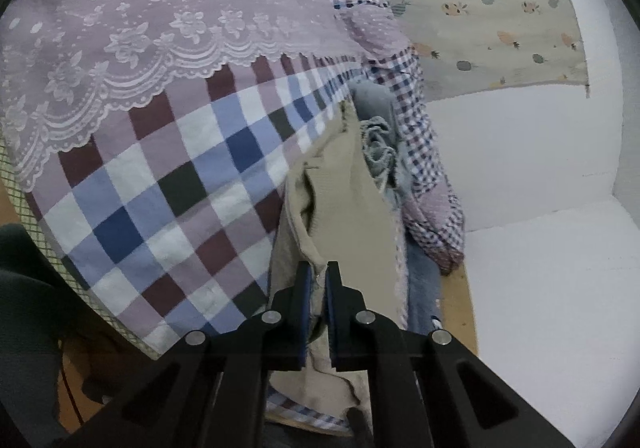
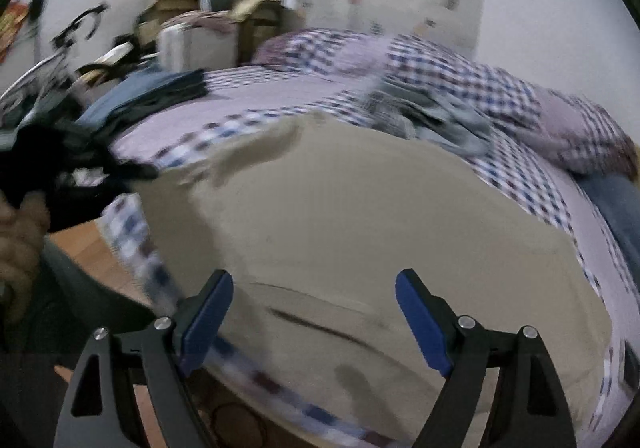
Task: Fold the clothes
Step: 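Grasp the khaki shirt edge with the left gripper while the right gripper grasps beside it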
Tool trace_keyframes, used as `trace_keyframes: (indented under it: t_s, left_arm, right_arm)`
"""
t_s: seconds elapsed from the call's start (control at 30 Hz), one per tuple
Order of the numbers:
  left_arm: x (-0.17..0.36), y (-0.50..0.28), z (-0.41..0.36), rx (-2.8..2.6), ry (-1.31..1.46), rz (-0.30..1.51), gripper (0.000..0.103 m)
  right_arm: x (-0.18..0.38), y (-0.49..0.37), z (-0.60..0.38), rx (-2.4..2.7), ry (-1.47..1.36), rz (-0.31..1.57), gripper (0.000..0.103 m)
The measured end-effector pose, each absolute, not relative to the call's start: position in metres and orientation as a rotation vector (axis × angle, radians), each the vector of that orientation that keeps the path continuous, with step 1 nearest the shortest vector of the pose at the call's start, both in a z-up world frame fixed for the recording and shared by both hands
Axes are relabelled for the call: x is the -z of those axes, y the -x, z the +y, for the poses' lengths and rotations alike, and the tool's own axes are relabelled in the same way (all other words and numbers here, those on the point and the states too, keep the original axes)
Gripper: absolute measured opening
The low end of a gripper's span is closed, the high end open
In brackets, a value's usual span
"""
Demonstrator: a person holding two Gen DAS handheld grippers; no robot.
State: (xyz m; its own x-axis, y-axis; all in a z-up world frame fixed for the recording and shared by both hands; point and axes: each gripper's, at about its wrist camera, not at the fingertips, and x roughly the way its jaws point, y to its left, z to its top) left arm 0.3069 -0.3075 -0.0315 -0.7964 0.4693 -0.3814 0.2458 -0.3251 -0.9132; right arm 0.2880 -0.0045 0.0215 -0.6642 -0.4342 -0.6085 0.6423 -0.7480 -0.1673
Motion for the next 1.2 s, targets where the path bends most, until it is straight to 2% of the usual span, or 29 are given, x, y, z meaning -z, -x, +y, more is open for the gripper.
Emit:
trace_keyframes:
  t_s: [0.37,0.87,0.93,0.97,1.0,1.13,1.2]
  left_arm:
    - [0.026,-0.307,-0.311,-2.132,0.902,-1.719,0.005]
    - [0.026,-0.304,-0.318,-2.012,0.815,-1.780,0.004]
    - [0.027,-0.304,-0.319,-2.006,0.813,-1.791,0.004]
    - [0.028,-0.303,-0.320,-2.003,0.812,-1.797,0.004]
    - [0.029,-0.304,-0.321,-2.002,0.812,-1.803,0.004]
    - [0.032,-0.304,-0.324,-2.015,0.835,-1.817,0.004]
    - [0.032,-0.303,-0.329,-2.053,0.860,-1.822,0.005]
  right_arm:
    - [0.005,-0.329,-0.110,2.278,-0.516,0.835,0.088]
    - [0.014,-0.273,-0.163,2.391,-0.556,0.924,0.086]
    - [0.014,-0.264,-0.166,2.400,-0.568,0.928,0.080]
    - [0.014,-0.260,-0.167,2.403,-0.580,0.929,0.071]
    - [0.015,-0.255,-0.168,2.405,-0.596,0.932,0.057]
    - [0.019,-0.238,-0.171,2.406,-0.646,0.936,0.044]
    - [0.020,-0.233,-0.171,2.397,-0.661,0.933,0.027]
